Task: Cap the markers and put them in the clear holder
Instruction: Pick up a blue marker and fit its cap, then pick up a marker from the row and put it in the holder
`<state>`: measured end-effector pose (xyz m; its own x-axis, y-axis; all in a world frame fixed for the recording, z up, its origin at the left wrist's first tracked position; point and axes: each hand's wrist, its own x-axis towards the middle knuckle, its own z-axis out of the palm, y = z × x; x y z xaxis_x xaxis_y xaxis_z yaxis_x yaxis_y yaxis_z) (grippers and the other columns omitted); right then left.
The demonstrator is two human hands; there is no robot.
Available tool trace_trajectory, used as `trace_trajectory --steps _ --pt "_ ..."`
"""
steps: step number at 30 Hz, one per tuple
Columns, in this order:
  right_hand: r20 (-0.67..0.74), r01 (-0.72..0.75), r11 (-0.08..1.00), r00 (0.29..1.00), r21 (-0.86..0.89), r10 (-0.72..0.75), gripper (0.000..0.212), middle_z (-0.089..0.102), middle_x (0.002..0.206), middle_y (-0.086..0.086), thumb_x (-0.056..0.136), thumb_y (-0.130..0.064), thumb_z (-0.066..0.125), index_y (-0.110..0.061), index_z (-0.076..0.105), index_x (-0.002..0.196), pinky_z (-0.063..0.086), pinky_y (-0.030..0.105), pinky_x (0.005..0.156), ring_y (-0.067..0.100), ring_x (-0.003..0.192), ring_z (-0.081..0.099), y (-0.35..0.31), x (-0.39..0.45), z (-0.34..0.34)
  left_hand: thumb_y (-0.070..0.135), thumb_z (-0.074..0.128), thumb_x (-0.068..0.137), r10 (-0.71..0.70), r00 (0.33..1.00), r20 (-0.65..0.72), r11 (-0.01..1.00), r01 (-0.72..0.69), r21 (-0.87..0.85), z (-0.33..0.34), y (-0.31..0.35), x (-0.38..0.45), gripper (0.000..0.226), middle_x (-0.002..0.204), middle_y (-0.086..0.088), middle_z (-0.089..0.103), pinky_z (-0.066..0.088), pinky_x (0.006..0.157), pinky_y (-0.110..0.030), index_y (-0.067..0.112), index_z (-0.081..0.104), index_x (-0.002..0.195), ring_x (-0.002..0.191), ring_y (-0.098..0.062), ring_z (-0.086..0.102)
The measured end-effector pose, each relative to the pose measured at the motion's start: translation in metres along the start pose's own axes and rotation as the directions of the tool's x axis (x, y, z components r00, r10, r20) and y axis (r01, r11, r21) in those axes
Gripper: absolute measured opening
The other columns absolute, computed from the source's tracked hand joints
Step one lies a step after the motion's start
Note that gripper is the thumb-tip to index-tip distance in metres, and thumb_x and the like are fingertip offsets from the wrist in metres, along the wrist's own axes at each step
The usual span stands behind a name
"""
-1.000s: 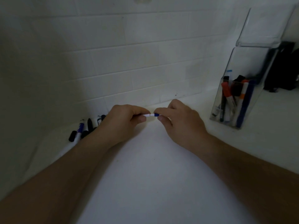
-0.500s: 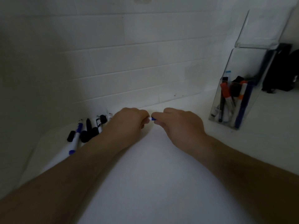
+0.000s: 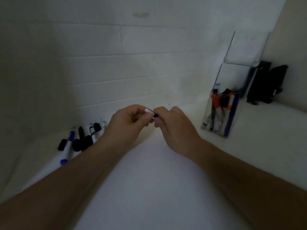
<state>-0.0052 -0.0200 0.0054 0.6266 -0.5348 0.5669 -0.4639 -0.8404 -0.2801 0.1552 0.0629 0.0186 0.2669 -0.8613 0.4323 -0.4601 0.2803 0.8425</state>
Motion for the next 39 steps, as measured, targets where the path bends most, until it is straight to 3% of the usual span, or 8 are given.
trace_trajectory --steps 2,4,7,14,21,29,36,39 --pt "-0.061 -0.010 0.984 0.998 0.176 0.021 0.017 0.068 0.090 -0.003 0.104 -0.027 0.042 -0.020 0.056 0.112 0.049 0.043 0.073 0.021 0.083 0.056 -0.004 0.007 -0.010 0.028 0.069 0.092 0.005 1.000 -0.004 0.998 -0.005 -0.058 0.000 -0.001 -0.002 0.015 0.090 0.003 0.076 0.056 0.088 -0.043 0.034 0.070 0.106 0.088 -0.019 0.071" --pt "-0.140 -0.033 0.968 0.988 0.250 0.070 0.011 0.065 0.089 -0.002 0.103 -0.020 0.048 -0.014 0.057 0.106 0.047 0.035 0.072 0.016 0.080 0.058 -0.008 0.013 -0.026 0.031 0.070 0.091 0.061 0.998 0.026 0.991 -0.063 0.118 0.000 -0.004 -0.004 0.024 0.091 0.013 0.075 0.053 0.084 -0.026 0.039 0.065 0.113 0.086 -0.009 0.070" --pt "-0.294 -0.046 0.988 0.952 0.144 0.087 0.008 0.058 0.094 -0.004 0.101 -0.021 0.054 -0.016 0.060 0.103 0.045 0.020 0.072 0.007 0.078 0.054 -0.001 0.021 -0.069 0.022 0.072 0.088 0.263 0.949 0.173 0.854 -0.312 0.416 0.004 -0.003 -0.008 0.027 0.085 0.026 0.069 0.041 0.074 -0.003 0.037 0.067 0.111 0.084 0.004 0.064" --pt "-0.496 -0.244 0.970 0.840 0.012 0.218 0.018 0.067 0.102 -0.008 0.099 -0.028 0.062 -0.021 0.066 0.116 0.052 0.016 0.081 0.002 0.084 0.067 0.046 0.033 -0.175 0.024 0.070 0.090 0.288 0.914 0.285 0.827 -0.387 0.407 0.008 -0.005 -0.007 0.021 0.092 0.026 0.066 0.038 0.075 -0.001 0.032 0.072 0.109 0.090 0.011 0.058" --pt "-0.332 -0.337 0.941 0.886 0.015 0.323 0.048 0.065 0.102 -0.009 0.099 -0.017 0.062 -0.031 0.037 0.139 0.055 0.020 0.057 0.006 0.072 0.069 0.074 0.024 -0.155 0.038 0.060 0.089 0.260 0.912 0.316 0.827 -0.379 0.415 0.006 -0.010 -0.006 0.024 0.094 0.023 0.068 0.048 0.079 -0.013 0.036 0.070 0.110 0.088 0.007 0.061" --pt "-0.192 -0.300 0.849 0.952 -0.435 0.238 0.017 0.063 0.079 0.005 0.107 -0.030 0.041 -0.017 0.052 0.107 0.049 0.027 0.055 0.015 0.062 0.059 0.086 0.013 -0.133 0.039 0.057 0.087 0.242 0.912 0.333 0.836 -0.370 0.406 0.005 -0.010 -0.007 0.026 0.095 0.023 0.069 0.048 0.081 -0.014 0.035 0.071 0.109 0.088 0.004 0.062" --pt "-0.098 -0.250 0.842 0.968 -0.479 0.231 0.030 0.058 0.081 0.003 0.104 -0.026 0.041 -0.010 0.067 0.100 0.042 0.029 0.070 0.019 0.076 0.058 0.085 0.010 -0.133 0.039 0.057 0.086 0.258 0.905 0.337 0.833 -0.385 0.397 0.005 -0.010 -0.007 0.024 0.090 0.022 0.070 0.047 0.080 -0.013 0.034 0.074 0.103 0.086 0.006 0.063" --pt "-0.181 -0.211 0.870 0.973 -0.446 0.143 0.023 0.062 0.092 0.005 0.102 -0.021 0.048 -0.010 0.068 0.101 0.048 0.036 0.083 0.023 0.090 0.060 0.086 0.007 -0.132 0.038 0.058 0.086 0.266 0.899 0.348 0.824 -0.400 0.402 0.001 -0.008 -0.007 0.022 0.086 0.021 0.070 0.048 0.076 -0.013 0.033 0.075 0.100 0.081 0.005 0.064"
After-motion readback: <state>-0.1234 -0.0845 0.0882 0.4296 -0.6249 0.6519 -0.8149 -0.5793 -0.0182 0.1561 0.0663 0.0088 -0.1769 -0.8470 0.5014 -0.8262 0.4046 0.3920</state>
